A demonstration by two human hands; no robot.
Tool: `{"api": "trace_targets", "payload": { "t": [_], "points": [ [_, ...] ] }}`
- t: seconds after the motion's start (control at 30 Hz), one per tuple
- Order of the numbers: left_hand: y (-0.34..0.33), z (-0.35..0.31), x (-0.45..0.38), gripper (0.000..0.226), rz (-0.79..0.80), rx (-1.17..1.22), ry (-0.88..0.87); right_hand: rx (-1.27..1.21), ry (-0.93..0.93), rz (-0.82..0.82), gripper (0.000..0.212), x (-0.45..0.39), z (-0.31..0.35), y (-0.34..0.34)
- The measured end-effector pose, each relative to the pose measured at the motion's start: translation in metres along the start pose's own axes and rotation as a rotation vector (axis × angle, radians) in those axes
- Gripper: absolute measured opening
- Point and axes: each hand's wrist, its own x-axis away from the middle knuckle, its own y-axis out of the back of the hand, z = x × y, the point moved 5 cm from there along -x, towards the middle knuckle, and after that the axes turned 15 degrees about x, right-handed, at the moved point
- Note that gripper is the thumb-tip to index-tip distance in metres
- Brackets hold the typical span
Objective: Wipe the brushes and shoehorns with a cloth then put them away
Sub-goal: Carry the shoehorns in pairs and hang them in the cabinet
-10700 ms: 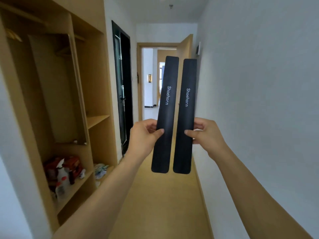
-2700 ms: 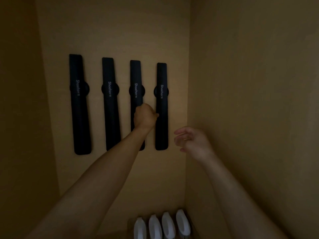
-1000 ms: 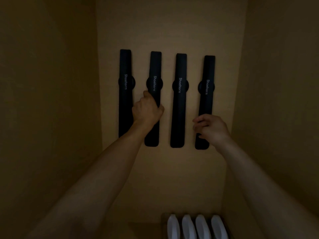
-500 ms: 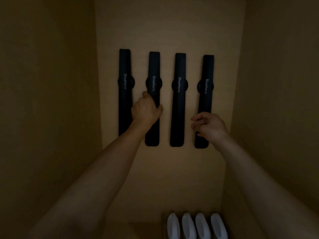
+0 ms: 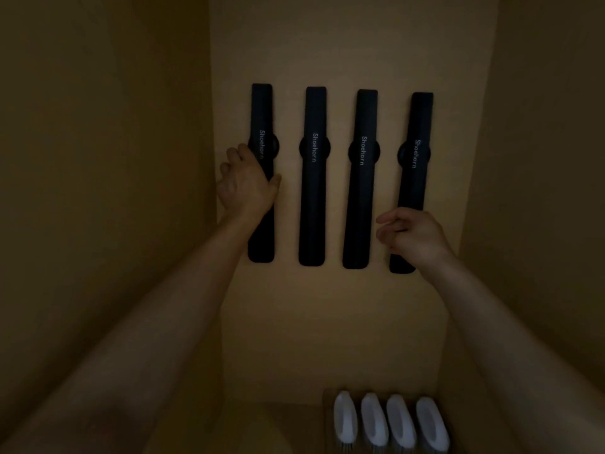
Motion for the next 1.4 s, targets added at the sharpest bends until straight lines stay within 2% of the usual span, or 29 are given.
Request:
{"api": "trace_targets", "payload": {
  "t": [0.17,0.33,0.73,0.93,1.2,1.4],
  "points": [
    [-0.011,0.004,0.001,0.073,0.105,0.11,0.032,-0.017,-0.001,0.003,0.024,0.002,0.0,0.0],
    [-0.016,0.006,0.001,0.069,0.119,0.149,0.058,-0.025,-0.013,0.002,0.017,0.003,-0.006,0.003],
    [-0.014,0.008,0.003,0.063,0.151,0.16,0.053,-0.009,-0.021,-0.003,0.019,0.006,-0.008,0.004],
    [-0.008,0.008,0.017,0.084,0.202,0.217,0.053,-0.005,-0.034,0.008,0.018,0.016,-0.018,0.003],
    [0.004,0.01,0.071,0.067,0.091,0.126,0.008,0.026,-0.125,0.034,0.025,0.044,-0.062,-0.012],
    [-0.013,0.006,0.128,0.059,0.217,0.109,0.011,0.041,-0.219,0.111,0.024,0.067,-0.091,-0.031]
  ]
}}
